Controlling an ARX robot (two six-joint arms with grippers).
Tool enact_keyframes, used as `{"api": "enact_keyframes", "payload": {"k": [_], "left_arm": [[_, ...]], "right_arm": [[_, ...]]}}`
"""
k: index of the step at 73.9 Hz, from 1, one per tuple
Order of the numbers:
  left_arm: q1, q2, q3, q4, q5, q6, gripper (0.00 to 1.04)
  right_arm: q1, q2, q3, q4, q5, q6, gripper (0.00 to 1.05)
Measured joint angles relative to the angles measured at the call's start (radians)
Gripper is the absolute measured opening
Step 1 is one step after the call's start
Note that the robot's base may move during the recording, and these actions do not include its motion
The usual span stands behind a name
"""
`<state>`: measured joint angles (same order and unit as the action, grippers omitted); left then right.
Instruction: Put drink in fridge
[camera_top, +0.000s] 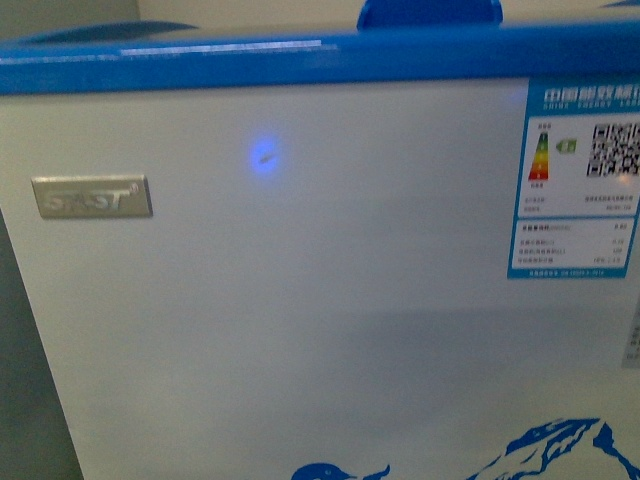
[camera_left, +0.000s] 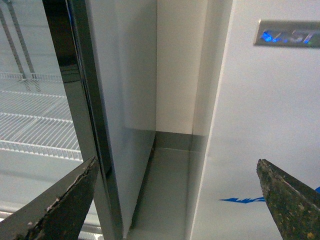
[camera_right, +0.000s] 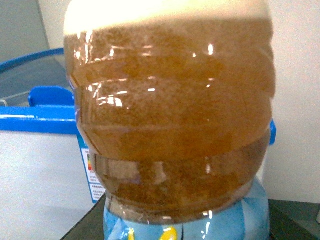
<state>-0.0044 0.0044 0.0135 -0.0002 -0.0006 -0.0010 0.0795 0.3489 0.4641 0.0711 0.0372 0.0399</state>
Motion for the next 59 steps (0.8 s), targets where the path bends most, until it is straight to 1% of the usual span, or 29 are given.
{"api": "enact_keyframes", "payload": {"k": [59], "left_arm": [[0.0,0.0,0.0,0.0,0.001,0.0,0.97]], "right_arm": [[0.0,0.0,0.0,0.0,0.0,-0.002,0.41]]}}
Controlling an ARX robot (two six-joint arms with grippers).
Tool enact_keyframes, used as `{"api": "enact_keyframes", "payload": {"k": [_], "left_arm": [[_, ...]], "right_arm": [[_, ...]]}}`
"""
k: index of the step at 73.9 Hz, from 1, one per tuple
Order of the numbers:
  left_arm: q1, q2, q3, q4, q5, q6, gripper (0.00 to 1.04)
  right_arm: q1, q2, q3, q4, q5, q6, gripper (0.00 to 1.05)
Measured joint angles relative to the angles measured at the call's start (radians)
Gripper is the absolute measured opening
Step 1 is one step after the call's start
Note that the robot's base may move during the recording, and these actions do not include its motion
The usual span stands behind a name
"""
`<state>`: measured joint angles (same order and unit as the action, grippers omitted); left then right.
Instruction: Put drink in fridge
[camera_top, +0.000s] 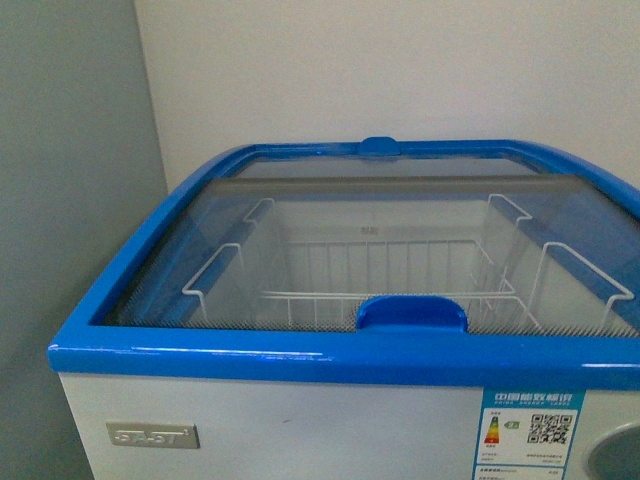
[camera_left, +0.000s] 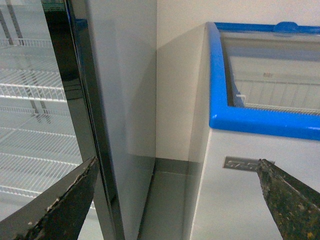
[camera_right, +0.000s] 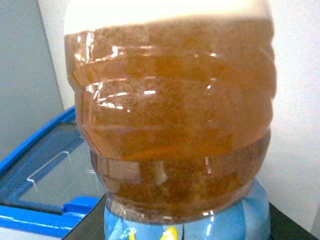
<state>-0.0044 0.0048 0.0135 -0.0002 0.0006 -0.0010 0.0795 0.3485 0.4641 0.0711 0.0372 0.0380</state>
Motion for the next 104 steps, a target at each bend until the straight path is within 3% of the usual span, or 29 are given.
{"api": "enact_keyframes", "payload": {"k": [13,21,25,33,40,61,74,88,104], "left_arm": [[0.001,0.0,0.0,-0.001,0.006,-0.005,0.97],[0.043,0.115,0.027,-0.043,0.279,-0.134,0.97],[0.032,0.282,0.029,0.069,0.421,-0.166,0.97],[0.035,0.694,0.109,0.419,0.51,-0.088,0.97],[-0.021,0.973,0.24,0.554,0.554,0.054,0.97],[-0.225,1.412,0.701,0.471,0.663,0.535,0.97],[-0.307,1.587,0.915,0.293,0.708,0.766,0.97],[-0.393,1.735,1.095,0.171,0.696,0.949,0.97],[-0.433,1.876,1.256,0.074,0.665,1.007,0.97]], "right_arm": [[0.0,0.0,0.0,0.001,0.0,-0.001,0.41],[0.0,0.0,0.0,0.002,0.0,-0.001,0.41],[0.0,0.0,0.0,0.002,-0.001,-0.001,0.41],[0.0,-0.001,0.0,0.002,0.002,-0.001,0.41],[0.001,-0.001,0.0,0.002,-0.002,-0.001,0.41],[0.001,-0.001,0.0,0.002,0.0,-0.001,0.41],[0.001,-0.001,0.0,0.002,0.0,-0.001,0.41],[0.001,-0.001,0.0,0.002,0.0,-0.001,0.41],[0.001,-0.001,0.0,0.002,0.0,-0.001,0.41]]}}
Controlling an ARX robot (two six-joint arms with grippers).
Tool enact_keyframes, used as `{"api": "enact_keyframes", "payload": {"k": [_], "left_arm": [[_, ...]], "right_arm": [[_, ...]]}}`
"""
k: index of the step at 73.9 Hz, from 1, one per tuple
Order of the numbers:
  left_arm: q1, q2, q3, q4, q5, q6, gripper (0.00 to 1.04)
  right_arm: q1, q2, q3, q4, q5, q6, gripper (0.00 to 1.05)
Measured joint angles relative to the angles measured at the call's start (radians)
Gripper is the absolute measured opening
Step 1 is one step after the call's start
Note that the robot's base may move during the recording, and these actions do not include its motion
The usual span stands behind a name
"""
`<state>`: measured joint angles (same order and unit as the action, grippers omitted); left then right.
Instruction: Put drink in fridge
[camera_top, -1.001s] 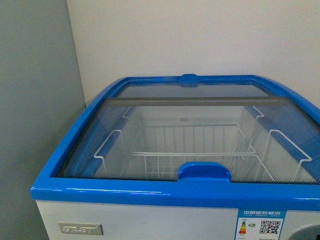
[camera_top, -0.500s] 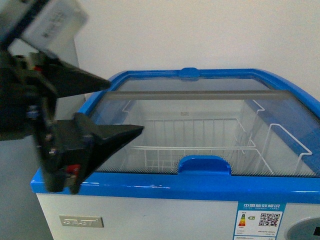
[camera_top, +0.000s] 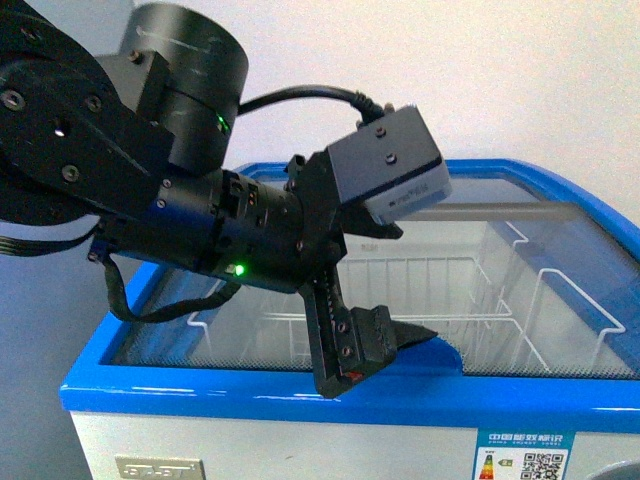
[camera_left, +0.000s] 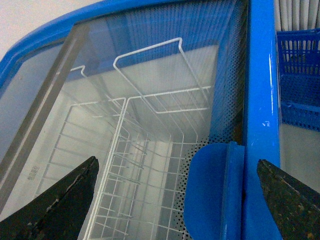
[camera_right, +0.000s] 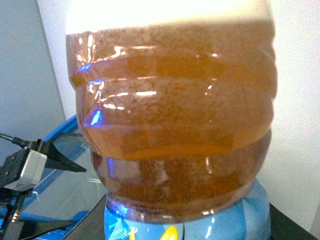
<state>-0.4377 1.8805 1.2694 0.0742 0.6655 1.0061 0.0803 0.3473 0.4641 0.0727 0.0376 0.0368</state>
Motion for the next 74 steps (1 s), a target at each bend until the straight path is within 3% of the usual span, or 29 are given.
{"api": "enact_keyframes", "payload": {"k": [22,50,65,74], "left_arm": [[0.02,0.121,0.111,-0.103,-0.039,0.071,0.97],[0.024,0.263,0.292,-0.072,-0.004,0.043,0.97],[0.029,0.397,0.563,-0.114,-0.094,0.044,0.97],[0.031,0.548,0.853,-0.147,-0.214,0.058,0.97]], "right_arm": [[0.0,0.0,0.0,0.0,0.0,0.0,0.41],[0.0,0.0,0.0,0.0,0.0,0.0,0.41],[0.0,0.0,0.0,0.0,0.0,0.0,0.41],[0.0,0.0,0.0,0.0,0.0,0.0,0.41]]}}
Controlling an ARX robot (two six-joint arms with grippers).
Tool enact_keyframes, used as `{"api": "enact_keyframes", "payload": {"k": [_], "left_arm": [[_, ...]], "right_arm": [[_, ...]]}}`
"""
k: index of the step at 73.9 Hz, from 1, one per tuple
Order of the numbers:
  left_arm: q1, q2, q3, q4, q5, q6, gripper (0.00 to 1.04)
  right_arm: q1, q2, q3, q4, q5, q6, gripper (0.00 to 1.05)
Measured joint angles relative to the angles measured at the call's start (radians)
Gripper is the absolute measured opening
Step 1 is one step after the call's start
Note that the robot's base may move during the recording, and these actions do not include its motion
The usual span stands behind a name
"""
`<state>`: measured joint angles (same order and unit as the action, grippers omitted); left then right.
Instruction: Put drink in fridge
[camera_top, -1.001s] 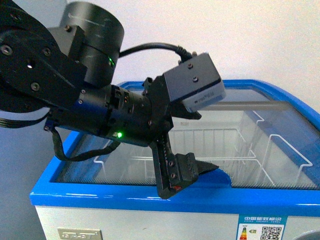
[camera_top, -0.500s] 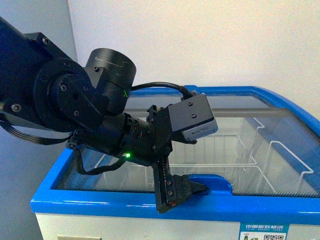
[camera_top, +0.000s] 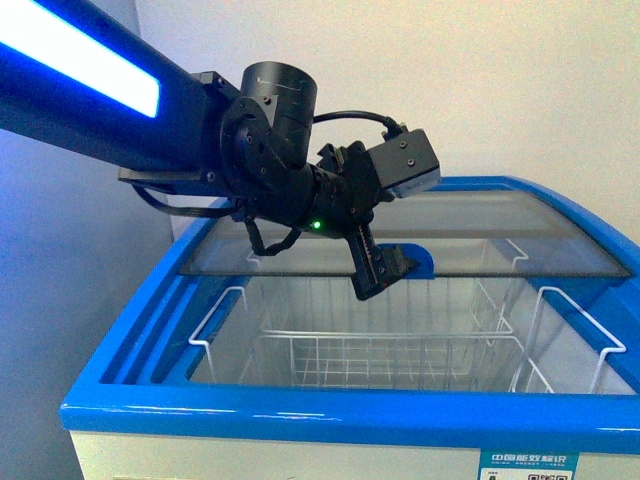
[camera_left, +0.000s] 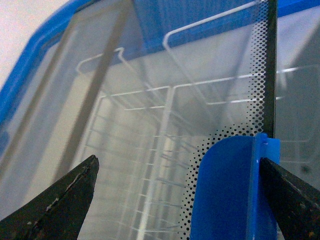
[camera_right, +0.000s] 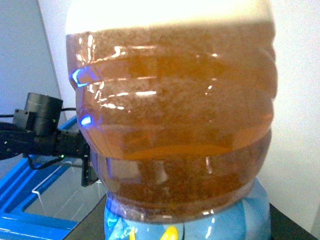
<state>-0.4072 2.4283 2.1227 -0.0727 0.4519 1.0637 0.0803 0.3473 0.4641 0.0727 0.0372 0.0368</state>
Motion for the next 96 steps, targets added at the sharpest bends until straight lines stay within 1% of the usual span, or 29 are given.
{"api": "enact_keyframes", "payload": {"k": [8,13,21,27,31,38,41,43,46,47,48,52,53,62,64,66,72,82,83,85,86,89,90,93,96], "left_arm": [[0.0,0.086,0.157,-0.003,-0.053,0.016,0.97],[0.0,0.113,0.204,0.028,-0.089,0.009,0.97],[0.003,0.107,0.201,0.098,-0.132,-0.047,0.97],[0.007,0.066,0.147,0.145,-0.173,-0.138,0.97],[0.015,0.014,0.077,0.179,-0.185,-0.226,0.97],[0.038,-0.132,-0.116,0.266,-0.196,-0.438,0.97],[0.046,-0.184,-0.181,0.284,-0.204,-0.494,0.97],[0.055,-0.241,-0.248,0.298,-0.209,-0.57,0.97],[0.066,-0.309,-0.33,0.323,-0.198,-0.644,0.97],[0.068,-0.32,-0.344,0.327,-0.195,-0.644,0.97],[0.077,-0.37,-0.404,0.346,-0.186,-0.695,0.97],[0.089,-0.443,-0.493,0.372,-0.176,-0.767,0.97],[0.096,-0.492,-0.554,0.385,-0.169,-0.797,0.97],[0.124,-0.682,-0.8,0.45,-0.136,-0.922,0.97],[0.135,-0.767,-0.913,0.471,-0.126,-0.979,0.97],[0.139,-0.793,-0.948,0.476,-0.123,-0.991,0.97],[0.162,-0.965,-1.167,0.491,-0.098,-1.074,0.97],[0.196,-1.169,-1.378,0.487,-0.074,-1.159,0.97],[0.198,-1.187,-1.394,0.487,-0.081,-1.162,0.97],[0.193,-1.223,-1.427,0.498,-0.134,-1.155,0.94],[0.186,-1.26,-1.462,0.52,-0.222,-1.147,0.91],[0.184,-1.328,-1.52,0.539,-0.361,-1.127,0.85],[0.184,-1.337,-1.529,0.539,-0.378,-1.127,0.84],[0.2,-1.446,-1.614,0.529,-0.525,-1.104,0.75],[0.217,-1.511,-1.664,0.514,-0.576,-1.098,0.7]], "right_arm": [[0.0,0.0,0.0,0.0,0.0,0.0,0.41],[0.0,0.0,0.0,0.0,0.0,0.0,0.41],[0.0,0.0,0.0,0.0,0.0,0.0,0.41],[0.0,0.0,0.0,0.0,0.0,0.0,0.41],[0.0,0.0,0.0,0.0,0.0,0.0,0.41],[0.0,0.0,0.0,0.0,0.0,0.0,0.41],[0.0,0.0,0.0,0.0,0.0,0.0,0.41],[0.0,0.0,0.0,0.0,0.0,0.0,0.41],[0.0,0.0,0.0,0.0,0.0,0.0,0.41],[0.0,0.0,0.0,0.0,0.0,0.0,0.41],[0.0,0.0,0.0,0.0,0.0,0.0,0.41],[0.0,0.0,0.0,0.0,0.0,0.0,0.41],[0.0,0.0,0.0,0.0,0.0,0.0,0.41],[0.0,0.0,0.0,0.0,0.0,0.0,0.41],[0.0,0.0,0.0,0.0,0.0,0.0,0.41],[0.0,0.0,0.0,0.0,0.0,0.0,0.41],[0.0,0.0,0.0,0.0,0.0,0.0,0.41],[0.0,0.0,0.0,0.0,0.0,0.0,0.41],[0.0,0.0,0.0,0.0,0.0,0.0,0.41],[0.0,0.0,0.0,0.0,0.0,0.0,0.41],[0.0,0.0,0.0,0.0,0.0,0.0,0.41],[0.0,0.0,0.0,0.0,0.0,0.0,0.41],[0.0,0.0,0.0,0.0,0.0,0.0,0.41],[0.0,0.0,0.0,0.0,-0.002,0.0,0.41],[0.0,0.0,0.0,0.0,-0.001,0.0,0.41]]}}
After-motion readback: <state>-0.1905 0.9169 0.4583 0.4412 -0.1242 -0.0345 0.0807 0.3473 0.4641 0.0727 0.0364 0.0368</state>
